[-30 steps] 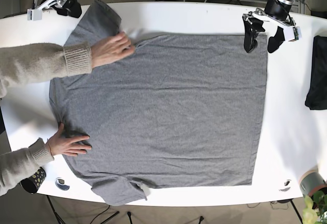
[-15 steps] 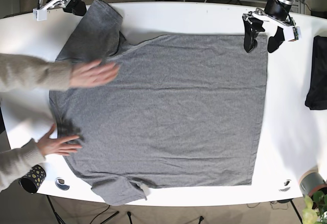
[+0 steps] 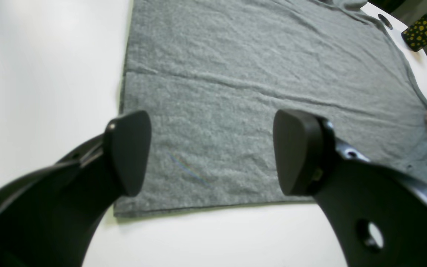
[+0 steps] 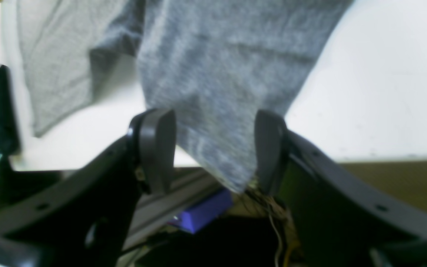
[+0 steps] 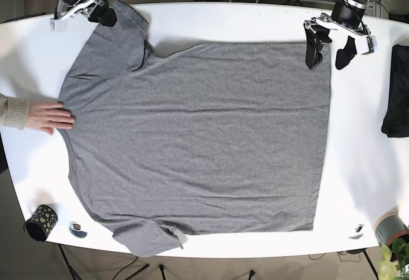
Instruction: Fold the T-shirt properly
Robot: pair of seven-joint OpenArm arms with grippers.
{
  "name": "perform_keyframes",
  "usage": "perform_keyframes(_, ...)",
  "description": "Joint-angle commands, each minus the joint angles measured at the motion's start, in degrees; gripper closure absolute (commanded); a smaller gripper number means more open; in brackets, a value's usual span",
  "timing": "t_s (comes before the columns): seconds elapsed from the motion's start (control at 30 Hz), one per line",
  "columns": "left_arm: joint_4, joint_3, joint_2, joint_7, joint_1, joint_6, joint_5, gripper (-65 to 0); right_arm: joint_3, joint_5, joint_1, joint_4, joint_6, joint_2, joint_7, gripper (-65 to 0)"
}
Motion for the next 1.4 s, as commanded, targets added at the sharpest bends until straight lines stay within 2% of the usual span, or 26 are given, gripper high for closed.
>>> perform_keyframes(0.0,0.84,-0.29,-0.67,-1.35,0.32,-0.59,-0.12,-47.8,0.60,-1.20,0.59,0.71,0.25,0.48,0.51,-33.1)
perform_keyframes(0.27,0.84,-0.29,-0.84,-1.35,-0.21,-0.59,-0.12,-47.8,0.69,-5.16,2.44,0.71,0.34,0.75,1.48,-33.0)
perform_keyframes(0.5,0.84,-0.29,-0.84,-1.35,-0.29,-0.59,-0.12,-47.8,0.69,-5.16,2.53,-1.75,-0.01,0.66,2.88,-33.0)
perform_keyframes(0.6,0.84,-0.29,-0.84,-1.35,-0.38,-0.59,-0.12,-47.8,0.69,-5.16,2.53,-4.30,-0.01,1.98,3.32,-33.0)
perform_keyframes(0.77,0.84,-0.29,-0.84,-1.35,-0.38,-0.59,-0.12,-47.8,0.60,-5.16,2.53,-7.11,0.25,2.42,3.41,-32.8)
perform_keyframes(1.13,0.84,-0.29,-0.93,-1.35,-0.38,-0.59,-0.12,-47.8,0.78,-4.63,2.44,-2.45,0.08,2.33,3.41,-32.8)
perform_keyframes(1.37,0.84,-0.29,-0.93,-1.26,-0.38,-0.59,-0.12,-47.8,5.35,-4.89,2.53,-0.43,-0.01,2.42,2.97,-32.8)
